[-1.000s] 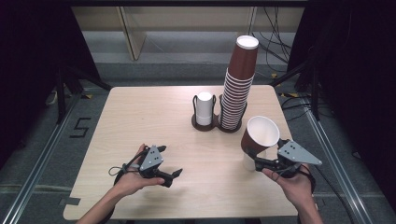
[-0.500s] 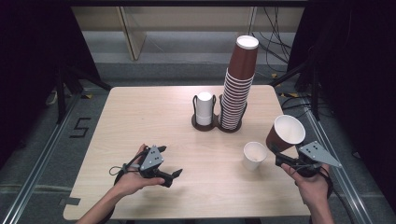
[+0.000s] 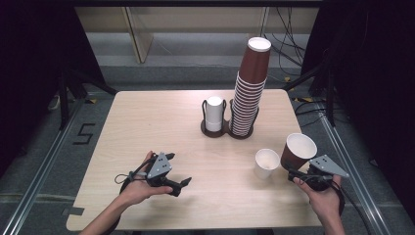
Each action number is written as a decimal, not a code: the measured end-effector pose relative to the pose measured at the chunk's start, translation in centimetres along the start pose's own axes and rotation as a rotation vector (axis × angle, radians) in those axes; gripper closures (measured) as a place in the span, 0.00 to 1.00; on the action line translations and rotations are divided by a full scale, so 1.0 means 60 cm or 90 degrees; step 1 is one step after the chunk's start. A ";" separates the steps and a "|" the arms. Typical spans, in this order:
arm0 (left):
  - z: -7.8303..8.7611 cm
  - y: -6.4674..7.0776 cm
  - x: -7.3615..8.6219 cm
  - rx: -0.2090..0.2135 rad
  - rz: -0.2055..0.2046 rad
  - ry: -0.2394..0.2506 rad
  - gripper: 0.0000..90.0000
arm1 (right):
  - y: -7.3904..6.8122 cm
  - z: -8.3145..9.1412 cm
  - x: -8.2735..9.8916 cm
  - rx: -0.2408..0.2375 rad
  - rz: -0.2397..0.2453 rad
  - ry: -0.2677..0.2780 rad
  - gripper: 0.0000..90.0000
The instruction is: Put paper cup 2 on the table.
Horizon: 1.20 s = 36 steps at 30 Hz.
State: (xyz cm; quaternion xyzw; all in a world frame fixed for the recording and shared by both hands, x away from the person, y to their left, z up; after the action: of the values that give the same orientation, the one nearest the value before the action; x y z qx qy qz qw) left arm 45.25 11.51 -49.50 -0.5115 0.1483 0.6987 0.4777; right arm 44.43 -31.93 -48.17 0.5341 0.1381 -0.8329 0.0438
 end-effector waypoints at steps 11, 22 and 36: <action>-0.003 0.002 0.001 0.002 -0.001 -0.001 0.00 | 0.007 -0.023 0.027 0.013 -0.015 -0.062 0.22; -0.003 0.003 0.002 0.007 -0.003 -0.004 0.00 | 0.006 -0.034 0.032 0.021 0.000 -0.075 0.20; -0.004 0.006 0.002 0.011 -0.001 -0.006 0.00 | -0.001 -0.030 0.038 0.022 -0.008 -0.119 0.00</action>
State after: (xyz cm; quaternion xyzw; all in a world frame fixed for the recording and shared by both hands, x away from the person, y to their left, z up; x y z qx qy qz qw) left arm 45.09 11.24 -49.82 -0.5043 0.1515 0.6994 0.4833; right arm 44.99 -31.18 -50.93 0.4538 0.1227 -0.8816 0.0417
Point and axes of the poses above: each handheld gripper's, and its own axes: z roughly backward along the jaws, x roughly out of its underside, y roughly to its right, the point moved 4 cm from there along -z, roughly forward along the jaws, and after that the axes turned 12 degrees about -z, right-handed, at the moved point
